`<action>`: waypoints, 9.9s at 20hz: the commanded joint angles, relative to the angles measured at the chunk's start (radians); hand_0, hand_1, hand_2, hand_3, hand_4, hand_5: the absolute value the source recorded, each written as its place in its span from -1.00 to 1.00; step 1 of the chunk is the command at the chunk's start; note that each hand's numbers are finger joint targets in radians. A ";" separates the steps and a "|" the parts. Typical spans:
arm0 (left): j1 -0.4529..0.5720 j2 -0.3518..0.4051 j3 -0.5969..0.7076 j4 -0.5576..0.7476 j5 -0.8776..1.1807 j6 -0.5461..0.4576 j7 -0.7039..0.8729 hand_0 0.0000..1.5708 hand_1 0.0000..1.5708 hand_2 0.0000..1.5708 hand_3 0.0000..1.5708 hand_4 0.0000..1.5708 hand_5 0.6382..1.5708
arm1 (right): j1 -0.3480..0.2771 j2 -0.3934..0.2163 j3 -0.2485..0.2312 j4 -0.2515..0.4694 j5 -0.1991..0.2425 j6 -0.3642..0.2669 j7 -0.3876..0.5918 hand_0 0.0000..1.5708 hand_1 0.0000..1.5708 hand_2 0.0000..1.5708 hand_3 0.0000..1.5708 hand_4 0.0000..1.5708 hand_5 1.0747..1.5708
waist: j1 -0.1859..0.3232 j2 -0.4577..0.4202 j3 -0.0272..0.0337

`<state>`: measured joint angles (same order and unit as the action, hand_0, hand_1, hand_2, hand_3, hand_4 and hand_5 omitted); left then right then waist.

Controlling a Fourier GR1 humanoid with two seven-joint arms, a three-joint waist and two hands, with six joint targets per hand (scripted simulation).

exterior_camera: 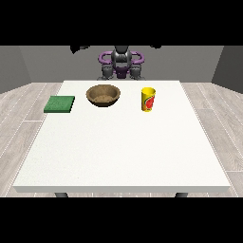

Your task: Pick the cup and pour the ball into the bowl, then pick the bowl and place it on the pad

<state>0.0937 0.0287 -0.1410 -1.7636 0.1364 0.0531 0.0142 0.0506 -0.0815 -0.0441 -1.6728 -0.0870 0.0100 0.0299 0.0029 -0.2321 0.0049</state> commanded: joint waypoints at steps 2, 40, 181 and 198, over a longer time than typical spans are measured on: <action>0.020 -0.024 -0.044 -0.105 -0.030 0.013 -0.022 -1.00 -1.00 -1.00 -1.00 -1.00 0.86 | -0.022 -0.014 -0.069 -0.002 -0.047 0.021 -0.083 -1.00 -1.00 -1.00 -1.00 -1.00 0.98 | 0.026 0.111 -0.0047; -0.533 0.075 0.327 0.887 -0.121 0.016 -0.742 -1.00 -1.00 -1.00 -1.00 -1.00 0.34 | -0.319 -0.167 -0.196 0.407 -0.100 0.243 -0.427 -1.00 -1.00 -1.00 -1.00 -1.00 0.95 | -0.115 0.511 -0.0053; -0.657 0.039 0.187 0.628 -0.417 0.053 -0.276 -1.00 -1.00 -1.00 -1.00 -1.00 0.98 | -0.552 -0.011 -0.220 1.038 -0.139 0.120 -0.469 -1.00 -1.00 -1.00 -1.00 -0.63 0.87 | 0.117 0.439 -0.0051; -0.660 0.035 0.203 0.607 -0.380 0.029 -0.179 -1.00 -1.00 -1.00 -1.00 -1.00 1.00 | -0.554 -0.029 -0.146 1.128 -0.026 -0.143 -0.243 1.00 1.00 1.00 1.00 0.32 0.92 | 0.124 0.363 -0.0055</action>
<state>-0.5702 0.0822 0.0673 -1.1657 -0.2421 0.0726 -0.1948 -0.4982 -0.1087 -0.2111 -0.6019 -0.1419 -0.0768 -0.3439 0.1287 0.1299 -0.0234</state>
